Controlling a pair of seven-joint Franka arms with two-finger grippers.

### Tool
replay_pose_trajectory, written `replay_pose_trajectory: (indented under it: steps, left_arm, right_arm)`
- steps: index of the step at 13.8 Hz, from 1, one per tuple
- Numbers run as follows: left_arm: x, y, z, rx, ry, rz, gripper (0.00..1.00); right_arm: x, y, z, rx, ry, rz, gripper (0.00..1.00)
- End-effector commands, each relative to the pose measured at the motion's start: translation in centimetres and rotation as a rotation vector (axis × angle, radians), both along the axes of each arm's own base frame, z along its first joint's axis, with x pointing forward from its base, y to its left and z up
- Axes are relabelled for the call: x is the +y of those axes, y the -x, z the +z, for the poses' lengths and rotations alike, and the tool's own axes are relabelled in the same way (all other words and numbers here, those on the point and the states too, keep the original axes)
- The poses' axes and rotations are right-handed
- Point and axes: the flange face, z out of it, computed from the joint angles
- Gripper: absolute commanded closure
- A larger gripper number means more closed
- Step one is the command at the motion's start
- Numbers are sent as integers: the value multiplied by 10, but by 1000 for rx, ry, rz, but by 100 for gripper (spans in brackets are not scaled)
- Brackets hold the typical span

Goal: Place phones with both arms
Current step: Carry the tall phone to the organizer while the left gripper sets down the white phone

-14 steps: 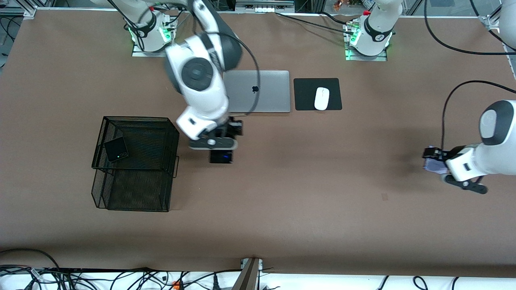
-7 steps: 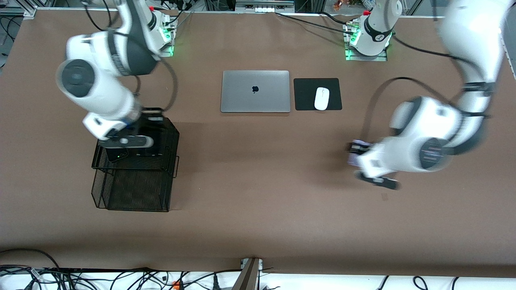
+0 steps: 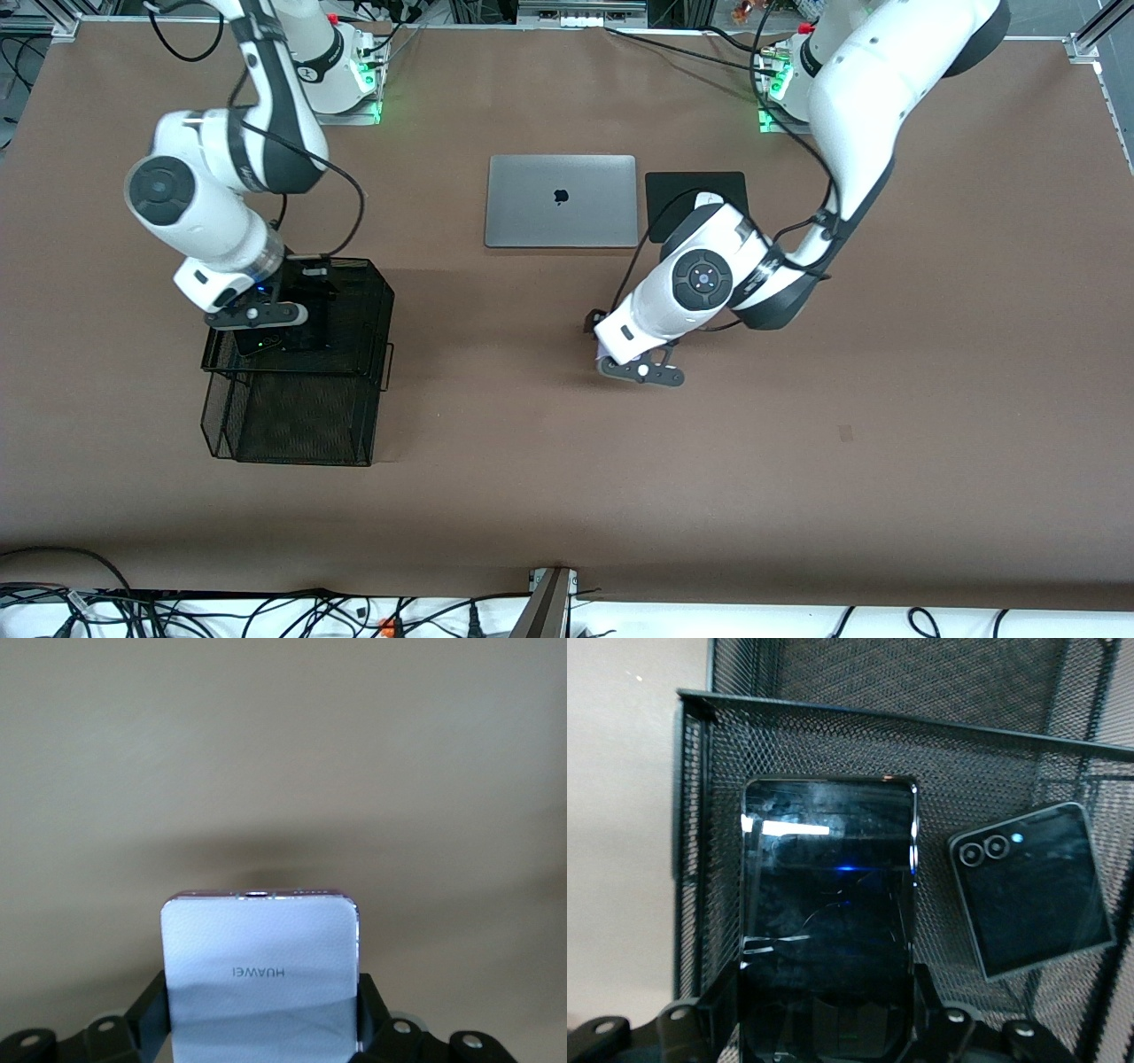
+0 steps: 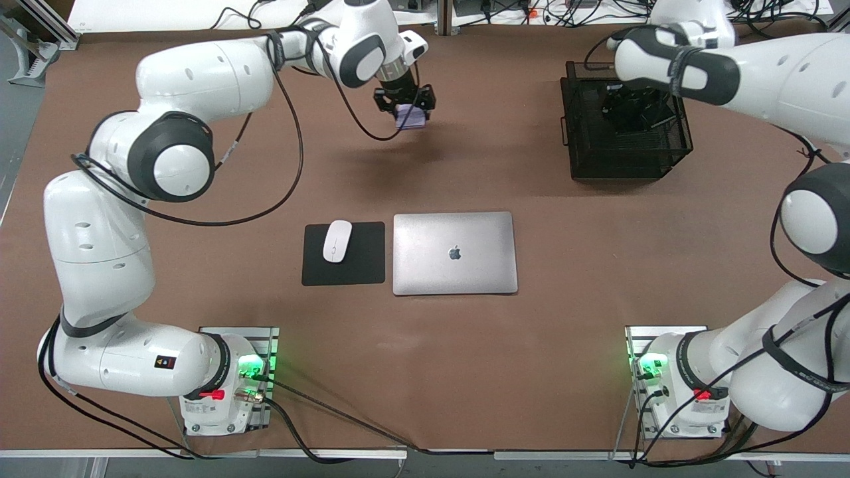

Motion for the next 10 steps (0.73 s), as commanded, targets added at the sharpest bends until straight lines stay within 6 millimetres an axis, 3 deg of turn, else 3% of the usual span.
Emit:
replay_pose_trajectory:
  steps: [1,2,3,4,5,6,7,8,10]
  left_arm:
    - [-42,11,-13,-42,89,42,64]
    - [-58,21,-25,-44,111,41,64]
    - [-75,30,-36,-70,143,30,65]
    - [-86,36,-41,-99,183,36,66]
    - [-98,45,-44,-107,201,26,64]
    - [-100,48,-45,-107,200,23,56]
    - [-101,48,-45,-110,198,20,39]
    - [-98,48,-49,-120,185,0,0]
    - [-93,48,-48,-113,169,6,0]
  right_arm:
    - [4,-1,-14,-10,9,3,96]
    - [4,-2,-19,-6,-5,-18,84]
    - [5,-3,-22,-3,-12,-28,55]
    - [5,-5,-22,-4,-22,-33,1]
    - [7,-8,-17,-7,-30,-22,0]
    - [8,-9,-14,-10,-32,-12,0]
    - [8,-10,-8,-13,-40,-9,0]
    - [8,-12,0,-5,-45,-10,0]
    - [5,-22,32,21,-58,-16,0]
